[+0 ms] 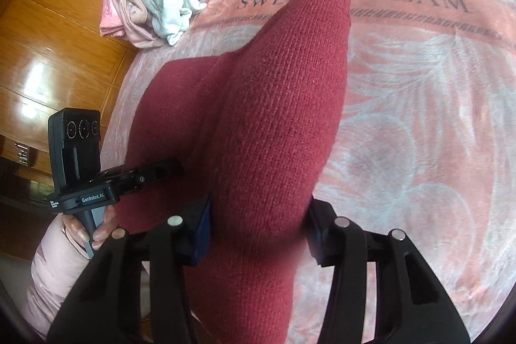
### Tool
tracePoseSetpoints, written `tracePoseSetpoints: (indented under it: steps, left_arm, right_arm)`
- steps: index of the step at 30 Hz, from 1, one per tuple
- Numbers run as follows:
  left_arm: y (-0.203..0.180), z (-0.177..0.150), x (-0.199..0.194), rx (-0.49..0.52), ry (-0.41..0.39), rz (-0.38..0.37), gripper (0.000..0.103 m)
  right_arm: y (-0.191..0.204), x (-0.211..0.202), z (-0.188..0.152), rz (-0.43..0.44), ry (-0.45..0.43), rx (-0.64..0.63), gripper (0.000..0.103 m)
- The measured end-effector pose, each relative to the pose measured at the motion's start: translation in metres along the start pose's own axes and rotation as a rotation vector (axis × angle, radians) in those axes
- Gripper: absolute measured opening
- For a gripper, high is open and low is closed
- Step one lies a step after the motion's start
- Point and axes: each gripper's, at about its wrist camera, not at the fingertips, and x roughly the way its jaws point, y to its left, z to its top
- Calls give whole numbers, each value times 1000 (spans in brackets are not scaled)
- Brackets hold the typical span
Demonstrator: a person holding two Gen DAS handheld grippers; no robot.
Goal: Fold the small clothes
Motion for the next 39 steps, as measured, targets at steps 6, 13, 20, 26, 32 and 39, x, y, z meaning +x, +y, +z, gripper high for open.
tracePoseSetpoints:
  steps: [6, 13, 20, 26, 32, 39]
  left_arm:
    - [-71, 13, 51, 111, 29, -1, 35]
    - [-82, -2, 105, 190, 121, 120, 42]
    - [-82, -9, 102, 188, 90, 172, 59]
    - [-107, -40, 74, 259, 22, 274, 67]
    - [-100, -60, 58, 264, 9, 318, 67]
    - [-85, -63, 77, 232, 29, 315, 69]
  right_arm:
    - [-59, -54, -17, -24, -82, 47, 47]
    - [-99, -22, -35, -66, 4, 92, 51]
    - [-97, -33, -44, -60, 14, 77, 63]
    - [-90, -62, -74, -39, 37, 35, 63]
    - [-89, -47, -98, -111, 113, 19, 58]
    - [-106, -28, -106, -131, 132, 69, 56]
